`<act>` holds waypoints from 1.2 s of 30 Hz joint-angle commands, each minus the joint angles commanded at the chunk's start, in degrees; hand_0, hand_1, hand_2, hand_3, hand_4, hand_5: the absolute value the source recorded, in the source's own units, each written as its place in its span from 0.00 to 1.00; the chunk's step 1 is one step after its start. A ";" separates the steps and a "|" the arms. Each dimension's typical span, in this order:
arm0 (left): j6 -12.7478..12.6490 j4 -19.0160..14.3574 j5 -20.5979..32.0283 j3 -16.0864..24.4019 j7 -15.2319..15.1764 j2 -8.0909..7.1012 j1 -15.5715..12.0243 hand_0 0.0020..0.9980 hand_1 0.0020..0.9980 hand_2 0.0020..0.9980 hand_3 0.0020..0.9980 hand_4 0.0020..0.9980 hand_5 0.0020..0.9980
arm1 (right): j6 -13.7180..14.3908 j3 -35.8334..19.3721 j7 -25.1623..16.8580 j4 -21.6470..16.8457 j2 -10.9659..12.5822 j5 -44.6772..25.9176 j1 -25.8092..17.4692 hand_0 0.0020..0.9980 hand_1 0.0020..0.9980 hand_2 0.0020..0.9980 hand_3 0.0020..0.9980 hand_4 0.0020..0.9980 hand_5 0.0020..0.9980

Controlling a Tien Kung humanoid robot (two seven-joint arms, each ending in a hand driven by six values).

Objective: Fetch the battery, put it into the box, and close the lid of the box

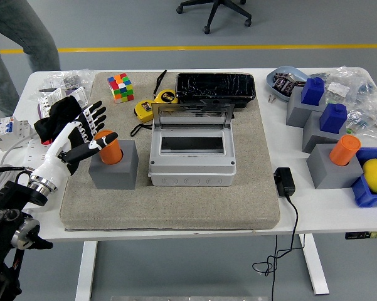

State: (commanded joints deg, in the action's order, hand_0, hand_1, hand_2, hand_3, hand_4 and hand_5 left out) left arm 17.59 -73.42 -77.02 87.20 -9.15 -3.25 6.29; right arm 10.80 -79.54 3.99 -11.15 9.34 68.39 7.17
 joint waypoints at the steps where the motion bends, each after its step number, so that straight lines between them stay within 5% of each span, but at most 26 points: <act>1: -0.05 -0.43 -0.47 -0.44 0.00 -0.15 -0.03 1.00 1.00 1.00 1.00 1.00 0.11 | -0.04 0.04 0.14 0.00 0.02 0.04 0.01 1.00 1.00 0.94 0.90 1.00 1.00; 13: -2.27 0.66 -2.09 -4.16 -1.03 -0.04 0.56 1.00 1.00 1.00 1.00 1.00 0.05 | 0.03 0.48 0.89 -0.09 -0.05 -0.18 0.01 1.00 1.00 0.93 0.87 1.00 1.00; 28: -5.16 3.26 -3.03 -4.07 -2.09 0.66 1.33 0.99 1.00 1.00 0.99 1.00 0.05 | 0.02 0.61 1.02 -0.03 0.12 -0.27 -0.03 1.00 1.00 0.92 0.87 1.00 1.00; 34: -7.38 4.00 -0.12 -5.25 -2.78 0.58 1.52 0.95 0.98 0.98 0.95 1.00 0.05 | 0.05 0.92 1.09 -0.10 0.20 -0.50 0.08 1.00 1.00 0.92 0.86 1.00 1.00; 36: -8.24 4.19 0.59 -5.81 -3.07 0.53 1.57 0.86 0.92 0.90 0.87 1.00 0.04 | -0.01 1.21 1.09 -0.11 0.25 -0.81 0.06 1.00 1.00 0.91 0.86 1.00 1.00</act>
State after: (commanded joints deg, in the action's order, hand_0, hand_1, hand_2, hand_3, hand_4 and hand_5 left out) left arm 9.35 -69.23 -76.43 81.39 -12.22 -2.72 7.86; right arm 10.79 -78.33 5.08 -11.26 9.59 67.58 7.22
